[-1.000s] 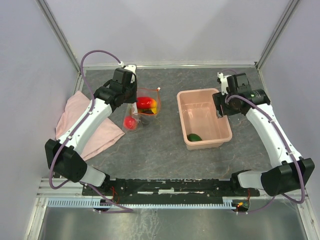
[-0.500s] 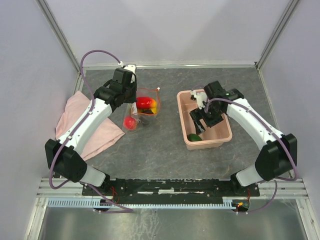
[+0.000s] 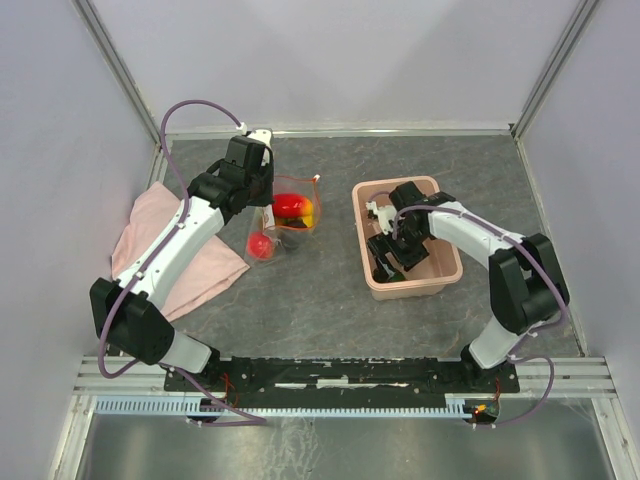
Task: Place the food in the zip-top bag and seal the zipper
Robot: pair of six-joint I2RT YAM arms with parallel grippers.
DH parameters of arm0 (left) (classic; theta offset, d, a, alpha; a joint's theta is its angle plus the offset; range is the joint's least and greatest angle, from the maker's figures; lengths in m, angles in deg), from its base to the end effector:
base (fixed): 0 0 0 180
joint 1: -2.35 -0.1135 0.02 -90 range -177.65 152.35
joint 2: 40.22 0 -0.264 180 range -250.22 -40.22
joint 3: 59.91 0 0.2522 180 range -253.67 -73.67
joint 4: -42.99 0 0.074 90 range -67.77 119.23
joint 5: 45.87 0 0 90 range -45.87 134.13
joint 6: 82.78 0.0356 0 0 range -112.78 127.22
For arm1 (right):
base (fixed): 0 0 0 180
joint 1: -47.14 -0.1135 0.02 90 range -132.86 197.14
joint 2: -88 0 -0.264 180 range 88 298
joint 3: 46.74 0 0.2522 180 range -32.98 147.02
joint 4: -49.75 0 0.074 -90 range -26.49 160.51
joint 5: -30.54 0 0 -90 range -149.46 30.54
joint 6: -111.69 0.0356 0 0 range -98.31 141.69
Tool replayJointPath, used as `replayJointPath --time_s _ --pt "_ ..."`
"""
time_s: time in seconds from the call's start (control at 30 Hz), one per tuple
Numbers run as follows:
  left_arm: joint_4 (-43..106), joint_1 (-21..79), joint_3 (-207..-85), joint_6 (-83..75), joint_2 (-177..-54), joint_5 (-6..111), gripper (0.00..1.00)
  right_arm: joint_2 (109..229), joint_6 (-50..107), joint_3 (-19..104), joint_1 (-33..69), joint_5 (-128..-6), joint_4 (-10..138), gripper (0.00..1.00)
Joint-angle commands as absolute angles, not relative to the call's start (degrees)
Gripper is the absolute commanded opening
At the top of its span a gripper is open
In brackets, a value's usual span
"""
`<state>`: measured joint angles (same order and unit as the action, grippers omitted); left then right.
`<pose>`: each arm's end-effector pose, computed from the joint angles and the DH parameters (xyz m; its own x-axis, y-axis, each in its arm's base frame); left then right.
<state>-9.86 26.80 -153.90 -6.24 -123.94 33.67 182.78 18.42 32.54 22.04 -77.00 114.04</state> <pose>0.2936 -0.1264 0.3471 -0.6654 0.0511 -0.7447 0.1341 0.9896 -0.0519 0.2709 0.1387 0.2029 -0.8639 -0.4648 -0.1939 -0.5030 0.8156 0.2860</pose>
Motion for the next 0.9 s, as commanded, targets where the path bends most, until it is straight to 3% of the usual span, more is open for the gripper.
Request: replayJointPath --time_s 0.0,0.17,0.63,0.87 --pt "-7.9 26.5 -154.4 -6.3 -122.4 32.8 0.03 184.9 19.2 31.8 21.7 -75.8 108.3 0.87" --pt "-8.0 26.5 -154.9 -6.3 -122.5 33.0 0.03 185.8 21.3 29.4 21.8 -73.4 103.2 0.82" --pt "-8.6 26.5 -155.5 -6.2 -122.5 33.4 0.03 180.8 25.1 28.6 24.8 -64.9 96.9 0.49" --pt "-8.7 26.5 -156.1 -6.2 -122.9 33.7 0.03 174.6 25.5 32.2 25.3 -62.1 96.9 0.43"
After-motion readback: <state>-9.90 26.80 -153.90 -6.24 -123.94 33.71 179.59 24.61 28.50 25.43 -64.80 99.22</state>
